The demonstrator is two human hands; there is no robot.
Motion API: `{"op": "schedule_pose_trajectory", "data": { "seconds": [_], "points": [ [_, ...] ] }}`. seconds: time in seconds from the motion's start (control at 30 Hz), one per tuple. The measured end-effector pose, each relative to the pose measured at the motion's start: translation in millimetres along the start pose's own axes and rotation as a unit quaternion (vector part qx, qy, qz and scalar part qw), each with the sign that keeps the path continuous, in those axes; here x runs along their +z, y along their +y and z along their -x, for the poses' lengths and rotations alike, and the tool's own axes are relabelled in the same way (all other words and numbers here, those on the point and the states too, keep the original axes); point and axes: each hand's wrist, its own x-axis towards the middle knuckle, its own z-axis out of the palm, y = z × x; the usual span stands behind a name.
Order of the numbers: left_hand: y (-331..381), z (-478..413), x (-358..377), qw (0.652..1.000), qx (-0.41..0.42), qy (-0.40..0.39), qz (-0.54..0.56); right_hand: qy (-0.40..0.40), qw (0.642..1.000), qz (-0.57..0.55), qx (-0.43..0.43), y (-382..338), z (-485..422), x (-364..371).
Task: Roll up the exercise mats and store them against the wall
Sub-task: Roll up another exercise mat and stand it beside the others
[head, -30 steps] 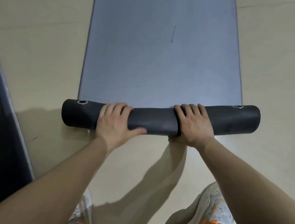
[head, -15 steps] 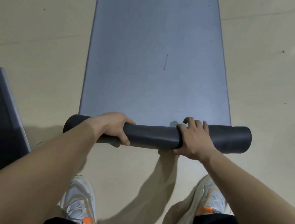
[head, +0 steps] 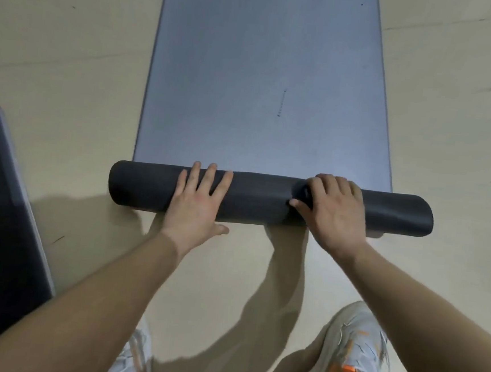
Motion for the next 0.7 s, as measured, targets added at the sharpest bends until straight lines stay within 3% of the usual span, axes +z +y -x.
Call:
{"op": "schedule_pose_trajectory", "data": {
  "seconds": [0.17, 0.27, 0.33, 0.57, 0.63, 0.7],
  "points": [
    [-15, -48, -8, 0.999, 0.015, 0.003, 0.045, -0.061, 0.991, 0.114, -0.032, 1, -9, 28],
    [-26, -50, -12, 0.998, 0.039, 0.052, 0.023, -0.033, 0.990, 0.128, -0.046, 7, -44, 20],
    [-30, -51, -23, 0.997, 0.043, 0.052, 0.033, -0.084, 0.988, 0.118, -0.044, 7, -56, 9],
    [-18, -14, -40, 0.972, 0.029, -0.176, 0.155, -0.261, 0.964, 0.015, -0.049, 4, -12, -18],
    [-18, -11, -39, 0.956, 0.026, -0.219, 0.195, -0.237, 0.971, 0.007, -0.040, 2, 10, -16],
    [-25, -20, -46, 0.942, 0.020, -0.254, 0.220, -0.157, 0.986, 0.050, -0.024, -4, 32, -9]
  ]
}}
